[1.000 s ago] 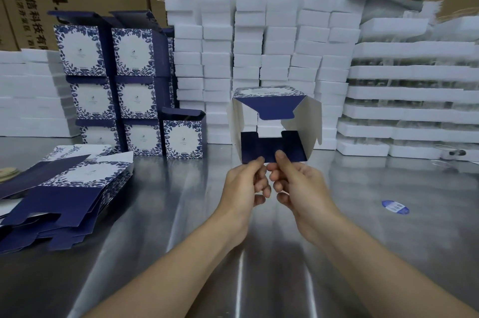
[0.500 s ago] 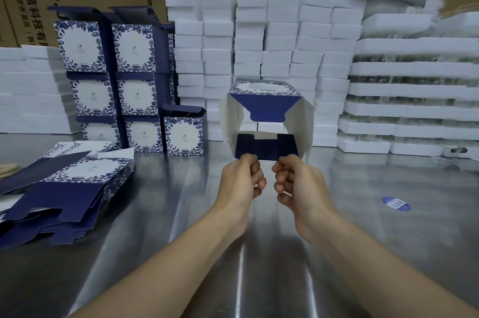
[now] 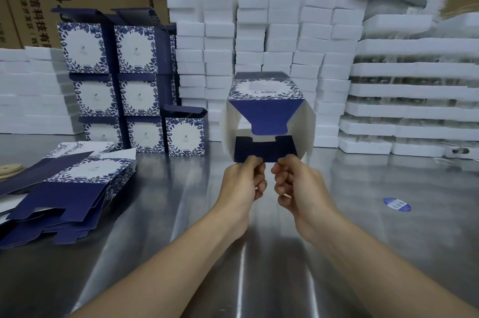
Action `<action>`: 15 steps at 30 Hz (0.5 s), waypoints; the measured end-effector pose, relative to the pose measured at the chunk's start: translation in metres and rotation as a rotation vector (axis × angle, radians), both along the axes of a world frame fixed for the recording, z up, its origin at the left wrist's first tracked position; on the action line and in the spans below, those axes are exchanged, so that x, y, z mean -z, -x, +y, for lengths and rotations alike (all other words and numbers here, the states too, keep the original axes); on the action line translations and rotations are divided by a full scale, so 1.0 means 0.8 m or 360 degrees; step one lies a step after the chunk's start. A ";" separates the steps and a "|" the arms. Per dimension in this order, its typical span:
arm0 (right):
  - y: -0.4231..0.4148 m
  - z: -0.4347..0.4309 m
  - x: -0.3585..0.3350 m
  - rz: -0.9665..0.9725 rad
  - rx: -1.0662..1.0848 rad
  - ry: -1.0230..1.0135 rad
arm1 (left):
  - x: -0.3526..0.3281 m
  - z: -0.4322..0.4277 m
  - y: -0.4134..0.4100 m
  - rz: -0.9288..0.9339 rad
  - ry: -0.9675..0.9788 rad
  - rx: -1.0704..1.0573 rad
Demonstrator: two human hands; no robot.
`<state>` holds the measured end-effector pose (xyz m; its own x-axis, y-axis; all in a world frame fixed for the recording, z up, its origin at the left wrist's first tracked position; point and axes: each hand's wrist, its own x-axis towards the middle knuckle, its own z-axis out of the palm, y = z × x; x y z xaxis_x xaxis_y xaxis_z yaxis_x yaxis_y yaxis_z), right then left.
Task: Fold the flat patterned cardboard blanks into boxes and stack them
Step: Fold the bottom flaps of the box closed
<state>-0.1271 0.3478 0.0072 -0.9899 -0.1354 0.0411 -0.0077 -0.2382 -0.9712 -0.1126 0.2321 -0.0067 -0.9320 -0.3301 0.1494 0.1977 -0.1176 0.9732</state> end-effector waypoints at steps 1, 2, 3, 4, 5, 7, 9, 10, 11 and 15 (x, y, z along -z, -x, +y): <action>0.000 -0.001 0.000 -0.0002 0.0034 0.0025 | 0.000 0.000 0.001 0.0000 0.0003 0.0002; 0.001 -0.001 0.000 -0.0001 0.0088 0.0049 | 0.000 0.000 0.001 0.0000 0.0004 0.0014; 0.002 -0.001 0.000 0.0011 0.0151 0.0054 | 0.000 0.001 0.001 -0.0002 0.0005 0.0038; 0.002 -0.002 0.000 0.0036 0.0208 0.0039 | -0.001 0.002 0.000 -0.0011 0.0004 0.0064; 0.003 -0.002 0.001 0.0063 0.0251 0.0020 | -0.001 0.002 0.000 -0.0026 -0.0006 0.0085; 0.005 -0.001 0.001 0.0092 0.0289 0.0010 | -0.001 0.001 -0.002 -0.0062 -0.0080 0.0073; 0.007 0.002 -0.001 0.0082 0.0292 0.0005 | -0.002 -0.002 -0.001 -0.0069 -0.0184 -0.0004; 0.008 0.003 -0.002 0.0076 0.0282 -0.0010 | -0.003 -0.004 0.000 -0.0060 -0.0215 -0.0043; 0.008 0.004 -0.002 0.0073 0.0266 -0.0028 | -0.003 -0.006 0.001 -0.0053 -0.0236 -0.0069; 0.008 0.004 0.002 0.0058 0.0232 -0.0012 | -0.003 -0.012 0.005 -0.0084 -0.0290 -0.0107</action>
